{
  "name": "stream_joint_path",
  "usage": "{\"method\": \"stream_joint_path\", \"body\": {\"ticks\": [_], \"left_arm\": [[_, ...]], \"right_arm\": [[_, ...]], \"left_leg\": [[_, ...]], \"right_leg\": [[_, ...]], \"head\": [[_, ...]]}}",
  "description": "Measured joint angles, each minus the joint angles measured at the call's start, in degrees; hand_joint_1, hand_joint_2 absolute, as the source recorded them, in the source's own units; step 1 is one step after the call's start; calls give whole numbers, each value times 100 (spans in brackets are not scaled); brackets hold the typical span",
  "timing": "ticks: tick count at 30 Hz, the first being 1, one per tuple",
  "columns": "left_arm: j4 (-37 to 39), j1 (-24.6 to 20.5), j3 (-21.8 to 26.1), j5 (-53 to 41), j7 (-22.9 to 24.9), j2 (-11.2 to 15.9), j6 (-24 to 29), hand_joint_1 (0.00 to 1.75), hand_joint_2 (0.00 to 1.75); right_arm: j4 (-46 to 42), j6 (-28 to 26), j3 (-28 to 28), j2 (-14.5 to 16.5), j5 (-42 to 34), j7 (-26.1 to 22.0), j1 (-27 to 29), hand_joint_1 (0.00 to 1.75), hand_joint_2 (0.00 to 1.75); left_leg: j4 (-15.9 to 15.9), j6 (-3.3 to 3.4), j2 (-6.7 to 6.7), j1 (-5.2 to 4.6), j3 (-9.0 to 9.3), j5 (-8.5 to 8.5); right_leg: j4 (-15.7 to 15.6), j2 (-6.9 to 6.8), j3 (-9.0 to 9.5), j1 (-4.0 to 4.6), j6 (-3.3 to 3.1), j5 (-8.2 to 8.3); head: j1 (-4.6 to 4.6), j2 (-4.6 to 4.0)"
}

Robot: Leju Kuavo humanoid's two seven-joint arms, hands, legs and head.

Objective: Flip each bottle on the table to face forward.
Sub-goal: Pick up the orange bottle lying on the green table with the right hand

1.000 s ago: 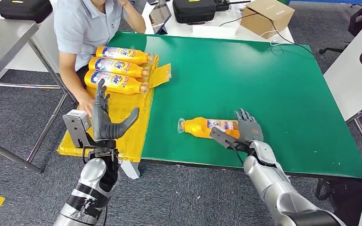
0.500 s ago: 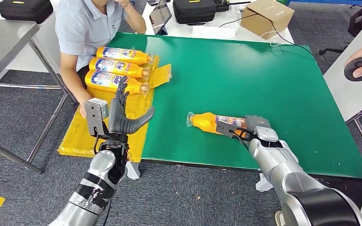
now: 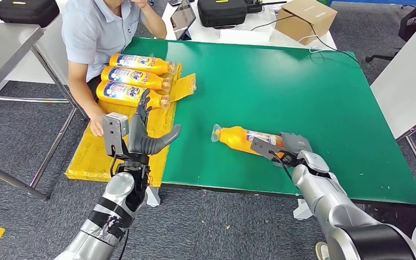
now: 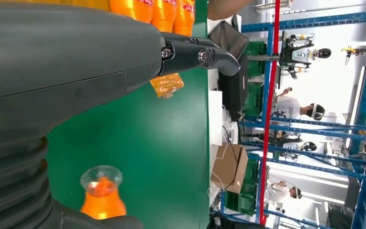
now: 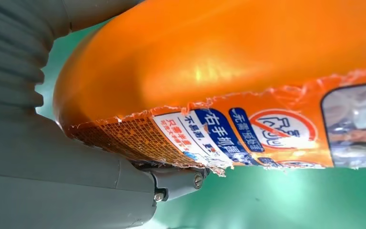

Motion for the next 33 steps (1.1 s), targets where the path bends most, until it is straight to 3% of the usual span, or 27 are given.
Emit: {"method": "stream_joint_path", "body": {"ticks": [8, 11, 14, 21, 28, 33], "left_arm": [[-210, 109, -11, -136, -312, 46, 431, 0, 175], [-418, 288, -15, -176, -423, 50, 595, 0, 175], [-522, 516, -48, 52, -246, 53, 467, 0, 175], [-510, 964, -173, 344, -81, 122, 82, 0, 175], [-507, 1508, -401, 586, 44, 252, -1095, 0, 175], [-510, 1751, -544, 746, -68, 256, -1358, 0, 175]], "right_arm": [[-118, -1369, -550, 270, -993, -1911, 528, 175, 175], [-425, -1567, -705, 445, -1583, -2594, 757, 175, 175], [-1007, -1493, -780, 621, -2306, -3009, 1079, 175, 175], [-2539, -1146, -747, 827, -3500, -3168, 1876, 175, 175], [-4084, -520, -482, 970, -4825, -3171, 2639, 175, 175], [-4418, -210, -67, 985, -4571, -2942, 2833, 175, 175]], "left_leg": [[-1, -1, 0, 3, -3, 0], [-1, -2, -1, 4, -6, -1], [-2, -3, -8, 4, -11, -3], [-2, -3, -14, 2, -29, -4], [-3, -7, -11, 3, -29, -9], [-5, -9, -5, 4, -31, -11]], "right_leg": [[3, 1, -2, 5, 0, 0], [3, 1, -6, 5, -1, -2], [2, 0, -9, 5, -2, -7], [1, -2, -24, 1, -2, -8], [0, -1, -28, 2, -4, -10], [0, 0, -32, 4, -8, -14]], "head": [[-2, 0], [-2, 0], [-1, 0], [0, 0], [-1, 0], [0, 0]]}}
